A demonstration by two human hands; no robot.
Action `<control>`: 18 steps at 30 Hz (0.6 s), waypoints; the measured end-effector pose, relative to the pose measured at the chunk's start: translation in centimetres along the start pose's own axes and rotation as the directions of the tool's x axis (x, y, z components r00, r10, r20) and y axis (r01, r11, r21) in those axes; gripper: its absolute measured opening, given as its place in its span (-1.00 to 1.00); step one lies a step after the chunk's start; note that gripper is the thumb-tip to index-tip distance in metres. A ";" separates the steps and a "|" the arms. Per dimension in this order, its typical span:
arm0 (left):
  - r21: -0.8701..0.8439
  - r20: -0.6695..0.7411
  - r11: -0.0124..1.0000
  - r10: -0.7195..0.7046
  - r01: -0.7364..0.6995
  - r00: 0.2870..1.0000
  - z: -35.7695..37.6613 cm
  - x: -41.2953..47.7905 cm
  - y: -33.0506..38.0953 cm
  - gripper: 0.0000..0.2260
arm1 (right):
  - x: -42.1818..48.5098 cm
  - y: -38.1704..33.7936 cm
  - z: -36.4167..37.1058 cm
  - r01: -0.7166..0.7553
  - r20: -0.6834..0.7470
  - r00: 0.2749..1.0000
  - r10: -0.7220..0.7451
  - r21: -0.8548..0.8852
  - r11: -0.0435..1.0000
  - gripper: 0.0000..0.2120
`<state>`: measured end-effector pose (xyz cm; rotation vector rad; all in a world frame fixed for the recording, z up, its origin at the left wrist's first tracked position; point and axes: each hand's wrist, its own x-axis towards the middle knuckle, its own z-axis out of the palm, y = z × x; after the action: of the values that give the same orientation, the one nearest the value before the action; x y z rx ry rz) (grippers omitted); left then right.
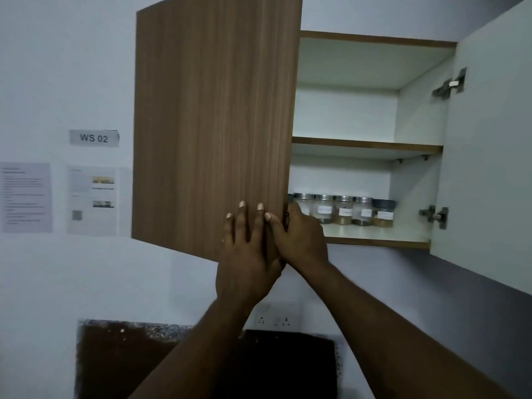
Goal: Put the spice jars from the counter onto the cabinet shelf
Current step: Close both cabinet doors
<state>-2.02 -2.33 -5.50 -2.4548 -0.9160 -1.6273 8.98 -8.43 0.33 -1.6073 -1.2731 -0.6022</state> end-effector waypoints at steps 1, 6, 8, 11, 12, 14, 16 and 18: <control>0.026 0.005 1.000 0.005 -0.005 1.000 1.1 0.4 0.0 -0.05 | 0.3 1.0 0.2 -0.002 0.005 1.000 0.002 -0.016 1.000 -0.63; 0.128 0.046 0.992 0.004 -0.010 0.999 5.1 2.3 -0.6 -0.07 | 1.4 4.7 1.4 0.126 -0.081 0.985 -0.153 -0.277 0.953 -0.43; 0.165 0.068 0.986 0.015 -0.026 0.998 6.2 3.2 -1.0 -0.12 | 1.9 5.7 1.9 0.250 -0.067 0.948 -0.311 -0.449 0.858 -0.34; 0.257 0.118 0.964 0.043 -0.072 0.992 7.4 4.1 -1.8 -0.15 | 2.5 7.4 3.2 0.419 0.111 0.900 -0.421 -0.484 0.768 -0.28; 0.288 0.133 0.954 0.046 -0.083 0.990 7.7 4.3 -2.1 -0.15 | 2.6 7.9 3.7 0.437 0.169 0.897 -0.407 -0.464 0.770 -0.26; 0.340 0.173 0.935 0.043 -0.100 0.984 8.4 4.9 -2.7 -0.15 | 2.7 8.8 4.8 0.430 0.240 0.902 -0.358 -0.423 0.798 -0.21; 0.380 0.220 0.918 0.028 -0.112 0.975 9.0 5.6 -3.3 -0.11 | 2.9 9.6 5.8 0.405 0.279 0.909 -0.311 -0.406 0.819 -0.12; 0.416 0.260 0.901 0.008 -0.119 0.966 9.6 6.4 -3.7 -0.05 | 3.3 10.3 6.6 0.401 0.314 0.906 -0.285 -0.415 0.817 -0.05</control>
<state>5.71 6.98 -5.19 -2.3698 -1.0736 -0.9672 18.46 -0.94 -3.56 -1.8987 -1.7188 -1.0372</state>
